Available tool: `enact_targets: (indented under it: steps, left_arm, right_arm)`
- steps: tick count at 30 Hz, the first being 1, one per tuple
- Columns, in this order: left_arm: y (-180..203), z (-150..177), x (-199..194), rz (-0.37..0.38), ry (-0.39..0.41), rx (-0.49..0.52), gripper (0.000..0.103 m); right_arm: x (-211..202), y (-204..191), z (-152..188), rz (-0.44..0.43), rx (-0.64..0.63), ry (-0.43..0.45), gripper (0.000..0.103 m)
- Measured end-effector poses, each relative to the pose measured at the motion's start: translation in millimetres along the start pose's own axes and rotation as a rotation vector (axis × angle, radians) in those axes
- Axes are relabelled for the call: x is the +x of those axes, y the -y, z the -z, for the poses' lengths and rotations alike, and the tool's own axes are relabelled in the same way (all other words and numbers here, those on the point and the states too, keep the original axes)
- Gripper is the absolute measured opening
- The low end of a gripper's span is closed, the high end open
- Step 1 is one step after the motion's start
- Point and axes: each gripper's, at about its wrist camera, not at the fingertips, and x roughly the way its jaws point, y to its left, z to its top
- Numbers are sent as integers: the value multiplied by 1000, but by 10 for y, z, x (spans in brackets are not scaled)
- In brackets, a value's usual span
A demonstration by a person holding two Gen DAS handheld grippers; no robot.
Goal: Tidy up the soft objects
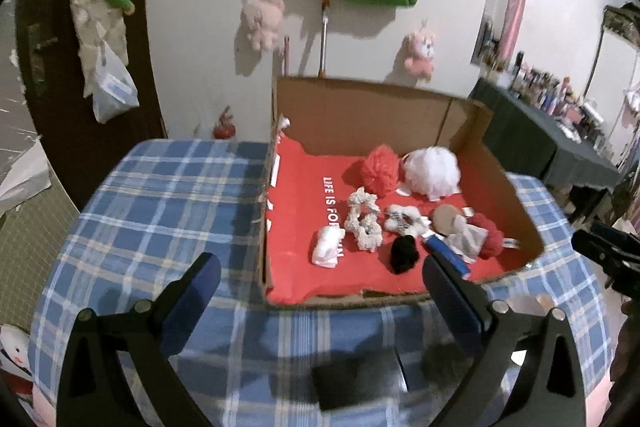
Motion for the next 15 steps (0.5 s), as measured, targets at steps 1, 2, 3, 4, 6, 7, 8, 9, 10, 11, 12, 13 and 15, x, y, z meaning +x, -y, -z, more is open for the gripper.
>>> enact_targets:
  steps: [1,2,3,4,6,7,8,9,10,11,12,13,15]
  left_arm:
    - [-14,60,-125,6,25,-2,103]
    - [-20,109,-215,9,43,-3,103]
    - [-10,199,-344,12,71,-1,103]
    - [1,261,-422,14,88,3,103]
    - [30,410,-597,25,130,11,103]
    - [59,513,-686,29,155,13,103]
    - [97,620,-756,33,176,18,103]
    - [128,718,-819,40,193,28,103]
    - [161,800,-850,44,204,36,103]
    - [208,911,-869,46,213,46,103]
    - [249,998,-867,50,212,54,103]
    - [281,1077,-852,56,206,59,103]
    - [338,1220,-782,74,180,56,103]
  right_arm:
    - [-109,-33,82,0,-14,25,95]
    - [-227,-73,191,-1,-28,54,95]
    - [-285,-93,254,-4,-29,71,95]
    - [-369,-114,368,-14,-18,91,95]
    - [-468,-127,560,-48,10,110,96]
    - [-496,-135,640,-60,18,113,97]
    - [-520,-152,750,-64,22,116,97]
    - [-541,-166,839,-63,21,118,98]
    - [-526,-189,936,-61,19,118,98]
    - [-500,-199,1003,-59,19,113,98]
    - [-447,-218,1082,-58,18,100,98]
    - [-412,-225,1148,-59,19,90,98]
    - [-285,-243,1278,-52,19,67,98]
